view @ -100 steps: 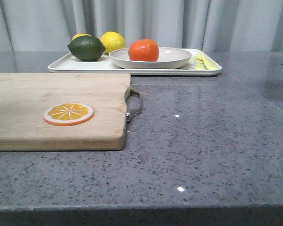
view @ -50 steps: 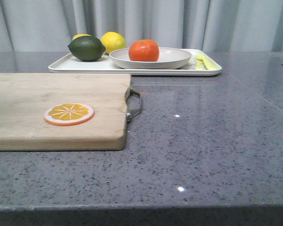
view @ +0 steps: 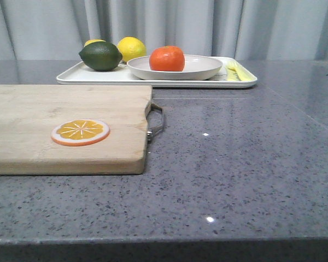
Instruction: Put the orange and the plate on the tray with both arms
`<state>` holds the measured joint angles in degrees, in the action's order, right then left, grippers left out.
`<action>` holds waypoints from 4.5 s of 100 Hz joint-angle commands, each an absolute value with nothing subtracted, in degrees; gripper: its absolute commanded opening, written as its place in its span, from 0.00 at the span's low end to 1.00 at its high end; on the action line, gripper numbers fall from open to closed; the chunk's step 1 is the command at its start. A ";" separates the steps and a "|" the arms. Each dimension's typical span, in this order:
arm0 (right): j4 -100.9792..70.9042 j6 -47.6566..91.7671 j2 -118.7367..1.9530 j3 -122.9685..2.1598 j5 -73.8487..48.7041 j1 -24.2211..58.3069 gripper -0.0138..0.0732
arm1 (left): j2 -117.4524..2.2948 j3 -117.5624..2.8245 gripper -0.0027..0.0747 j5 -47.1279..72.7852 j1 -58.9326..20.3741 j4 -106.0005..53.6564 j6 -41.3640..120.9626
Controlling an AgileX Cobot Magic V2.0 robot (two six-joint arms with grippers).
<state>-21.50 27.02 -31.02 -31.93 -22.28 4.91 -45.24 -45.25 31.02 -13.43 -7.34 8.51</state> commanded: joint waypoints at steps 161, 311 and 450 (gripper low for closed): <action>-21.57 27.63 -31.02 -33.43 -17.22 4.49 0.04 | -17.70 -13.45 0.01 1.04 -13.15 -6.33 7.76; -21.57 27.63 -31.02 -33.43 -17.15 4.49 0.04 | 2.19 0.53 0.01 2.25 -4.67 -4.97 7.76; 4.03 1.90 1.28 0.37 0.36 6.15 0.04 | 2.19 0.53 0.01 2.25 -4.67 -4.97 7.76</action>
